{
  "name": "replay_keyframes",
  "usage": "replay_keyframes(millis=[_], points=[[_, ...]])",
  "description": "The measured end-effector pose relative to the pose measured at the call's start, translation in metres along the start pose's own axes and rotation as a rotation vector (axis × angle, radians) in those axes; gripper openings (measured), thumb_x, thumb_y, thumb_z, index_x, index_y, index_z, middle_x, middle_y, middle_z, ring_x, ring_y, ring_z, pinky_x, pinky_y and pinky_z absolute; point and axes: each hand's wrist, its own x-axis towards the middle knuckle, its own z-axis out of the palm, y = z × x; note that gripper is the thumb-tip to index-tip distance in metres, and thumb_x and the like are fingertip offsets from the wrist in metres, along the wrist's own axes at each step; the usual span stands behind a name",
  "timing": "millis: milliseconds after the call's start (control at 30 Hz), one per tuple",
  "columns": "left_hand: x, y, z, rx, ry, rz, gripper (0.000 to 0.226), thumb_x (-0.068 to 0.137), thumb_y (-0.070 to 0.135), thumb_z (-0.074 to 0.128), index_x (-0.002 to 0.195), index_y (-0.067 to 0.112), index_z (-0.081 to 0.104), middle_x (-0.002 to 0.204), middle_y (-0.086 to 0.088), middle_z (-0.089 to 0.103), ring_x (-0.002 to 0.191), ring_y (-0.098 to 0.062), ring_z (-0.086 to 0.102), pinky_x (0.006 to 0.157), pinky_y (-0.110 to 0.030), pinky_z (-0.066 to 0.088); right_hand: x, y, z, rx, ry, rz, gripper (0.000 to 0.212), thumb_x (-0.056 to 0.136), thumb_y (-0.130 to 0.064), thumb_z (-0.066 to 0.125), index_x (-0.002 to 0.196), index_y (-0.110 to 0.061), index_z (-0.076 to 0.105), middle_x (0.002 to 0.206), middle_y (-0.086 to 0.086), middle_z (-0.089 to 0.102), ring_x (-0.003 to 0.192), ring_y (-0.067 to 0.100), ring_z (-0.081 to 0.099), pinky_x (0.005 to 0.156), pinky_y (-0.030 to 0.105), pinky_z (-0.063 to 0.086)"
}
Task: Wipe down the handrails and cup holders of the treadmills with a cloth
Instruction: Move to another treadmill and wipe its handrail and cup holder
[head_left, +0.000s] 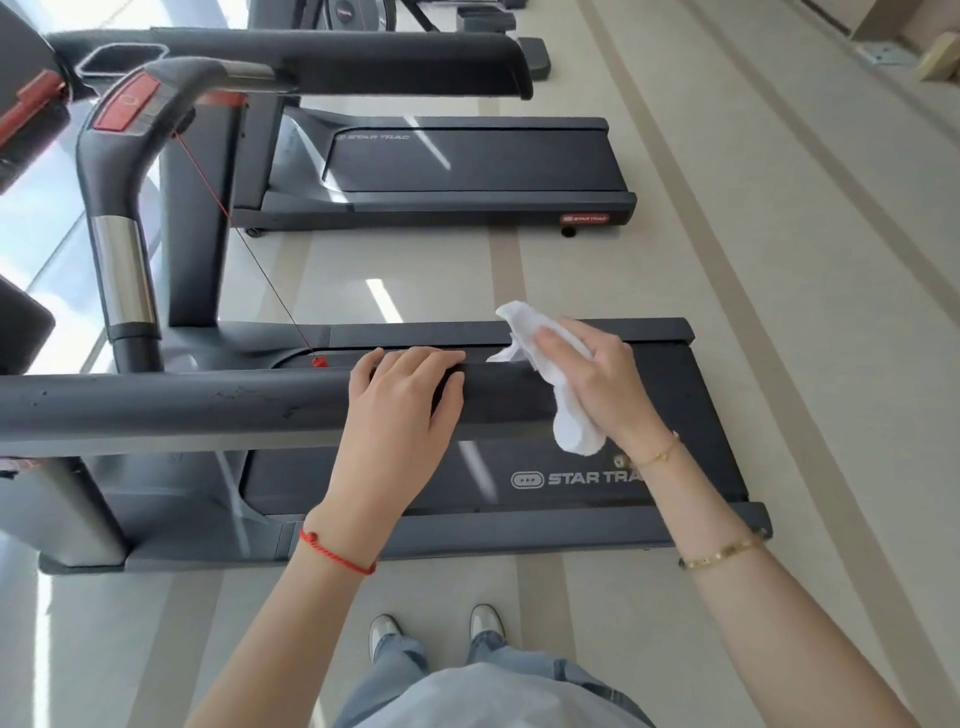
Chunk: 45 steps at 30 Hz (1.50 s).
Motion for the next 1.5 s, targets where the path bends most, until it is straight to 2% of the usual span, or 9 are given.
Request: replay_keyframes(millis=[100, 233, 367, 467, 700, 867, 967, 1267, 1500], points=[[-0.001, -0.001, 0.001, -0.005, 0.019, 0.010, 0.022, 0.100, 0.020, 0.053, 0.116, 0.018, 0.068, 0.113, 0.005, 0.069, 0.104, -0.019, 0.062, 0.110, -0.042, 0.034, -0.014, 0.007, 0.002, 0.045, 0.083, -0.020, 0.026, 0.097, -0.044, 0.050, 0.094, -0.022, 0.065, 0.081, 0.000, 0.064, 0.076, 0.018, 0.058, 0.071, 0.038, 0.045], [-0.001, -0.004, 0.001, -0.014, 0.025, 0.025, 0.024, 0.100, 0.021, 0.053, 0.119, 0.019, 0.068, 0.115, 0.006, 0.069, 0.105, -0.017, 0.062, 0.111, -0.040, 0.033, -0.051, 0.025, 0.006, 0.009, 0.203, -0.098, 0.026, 0.096, -0.046, 0.048, 0.118, -0.037, 0.057, 0.113, -0.014, 0.062, 0.107, 0.009, 0.058, 0.087, 0.019, 0.044], [-0.001, -0.004, 0.003, -0.003, 0.024, 0.024, 0.024, 0.100, 0.021, 0.052, 0.118, 0.019, 0.068, 0.112, 0.006, 0.069, 0.102, -0.018, 0.061, 0.111, -0.039, 0.032, -0.025, 0.022, -0.011, 0.087, 0.029, 0.056, 0.020, 0.096, -0.044, 0.051, 0.097, -0.030, 0.065, 0.087, -0.014, 0.065, 0.080, 0.006, 0.058, 0.075, 0.025, 0.042], [-0.002, -0.004, 0.003, -0.001, 0.030, 0.025, 0.023, 0.100, 0.021, 0.052, 0.118, 0.019, 0.067, 0.112, 0.006, 0.069, 0.101, -0.018, 0.061, 0.111, -0.038, 0.031, -0.008, 0.017, -0.017, -0.008, -0.060, 0.069, 0.031, 0.095, -0.047, 0.049, 0.093, -0.023, 0.067, 0.085, 0.000, 0.068, 0.081, 0.017, 0.059, 0.074, 0.029, 0.043], [-0.003, -0.008, -0.002, 0.002, 0.009, 0.034, 0.026, 0.099, 0.019, 0.054, 0.121, 0.015, 0.066, 0.118, 0.002, 0.068, 0.113, -0.021, 0.059, 0.116, -0.044, 0.029, -0.028, 0.006, 0.003, -0.448, 0.068, -0.359, 0.034, 0.097, -0.046, 0.047, 0.121, -0.027, 0.062, 0.114, -0.006, 0.057, 0.097, 0.011, 0.058, 0.081, 0.020, 0.044], [-0.012, -0.034, -0.026, -0.059, 0.070, -0.034, 0.030, 0.099, 0.021, 0.050, 0.125, 0.014, 0.064, 0.123, 0.002, 0.065, 0.117, -0.020, 0.056, 0.115, -0.033, 0.029, -0.010, -0.025, 0.037, -0.742, 0.008, -0.539, 0.040, 0.096, -0.052, 0.040, 0.114, -0.027, 0.066, 0.102, -0.003, 0.065, 0.077, 0.020, 0.062, 0.066, 0.029, 0.046], [-0.022, -0.059, -0.045, -0.059, 0.101, -0.092, 0.030, 0.098, 0.018, 0.052, 0.125, 0.014, 0.064, 0.122, 0.001, 0.066, 0.116, -0.020, 0.057, 0.106, -0.044, 0.042, -0.005, -0.034, 0.054, -0.782, -0.006, -0.563, 0.042, 0.097, -0.053, 0.036, 0.112, -0.028, 0.066, 0.098, -0.005, 0.065, 0.072, 0.020, 0.062, 0.059, 0.027, 0.042], [-0.043, -0.143, -0.101, -0.026, 0.205, -0.099, 0.027, 0.096, 0.008, 0.055, 0.121, 0.009, 0.066, 0.120, -0.003, 0.066, 0.115, -0.022, 0.058, 0.113, -0.050, 0.036, -0.005, -0.082, 0.156, -0.838, 0.011, -0.622, 0.040, 0.100, -0.051, 0.038, 0.115, -0.025, 0.064, 0.101, -0.002, 0.064, 0.070, 0.019, 0.060, 0.058, 0.030, 0.049], [-0.046, -0.226, -0.146, -0.014, 0.201, -0.118, 0.026, 0.095, 0.008, 0.057, 0.119, 0.008, 0.067, 0.117, -0.004, 0.067, 0.113, -0.025, 0.059, 0.102, -0.052, 0.044, 0.002, -0.137, 0.258, -0.814, -0.038, -0.611, 0.045, 0.100, -0.053, 0.030, 0.118, -0.027, 0.063, 0.100, -0.003, 0.063, 0.071, 0.019, 0.061, 0.057, 0.030, 0.044]])
